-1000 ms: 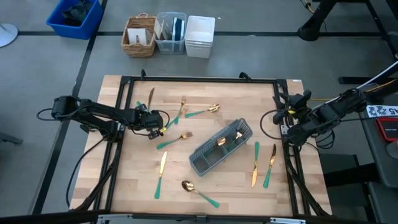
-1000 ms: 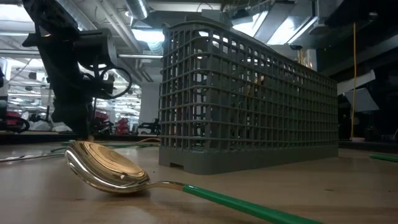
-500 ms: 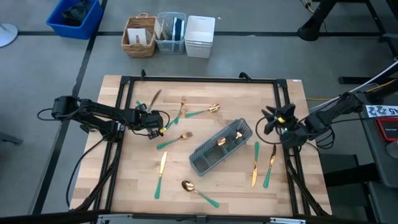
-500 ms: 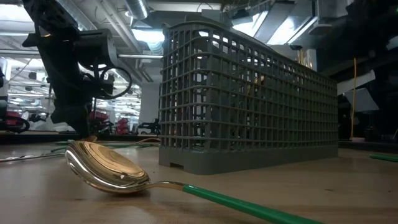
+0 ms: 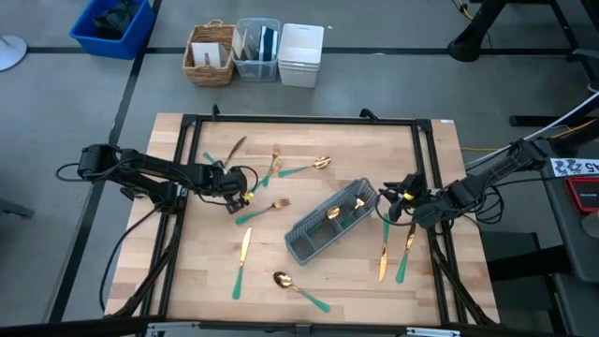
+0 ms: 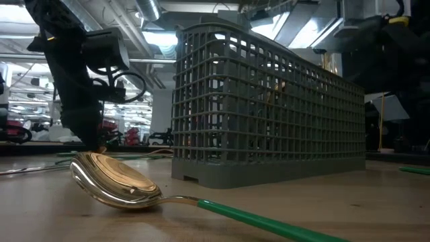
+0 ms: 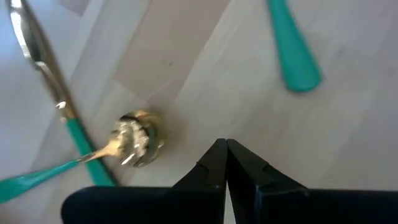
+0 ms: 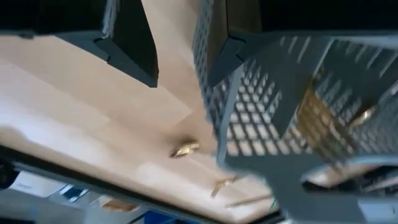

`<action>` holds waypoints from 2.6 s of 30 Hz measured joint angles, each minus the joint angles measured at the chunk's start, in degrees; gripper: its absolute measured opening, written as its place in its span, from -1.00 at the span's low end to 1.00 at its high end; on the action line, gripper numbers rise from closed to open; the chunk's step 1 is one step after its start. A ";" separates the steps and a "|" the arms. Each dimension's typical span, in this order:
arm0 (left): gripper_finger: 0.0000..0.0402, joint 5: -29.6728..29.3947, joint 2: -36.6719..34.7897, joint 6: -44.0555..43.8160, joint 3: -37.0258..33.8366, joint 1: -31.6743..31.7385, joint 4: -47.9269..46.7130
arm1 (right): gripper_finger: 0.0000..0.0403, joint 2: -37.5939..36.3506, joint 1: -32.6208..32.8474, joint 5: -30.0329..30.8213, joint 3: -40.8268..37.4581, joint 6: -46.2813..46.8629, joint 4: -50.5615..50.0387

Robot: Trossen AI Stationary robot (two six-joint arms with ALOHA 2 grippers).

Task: Sort silverware
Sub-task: Put the gold spoon into the gray silverware organizer

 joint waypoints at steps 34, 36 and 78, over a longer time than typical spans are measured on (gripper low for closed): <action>-0.37 -2.66 -0.04 -5.42 8.50 0.07 -12.92 | -0.33 -17.56 -19.96 -27.90 0.01 -45.46 13.83; -0.38 -4.31 -0.04 -6.42 8.50 0.07 -13.78 | -0.33 -18.40 -23.71 -34.31 0.01 -48.34 15.48; -0.45 -12.88 13.55 -0.67 8.48 7.91 -7.70 | -0.33 -2.57 -62.29 -74.99 0.03 -53.27 19.53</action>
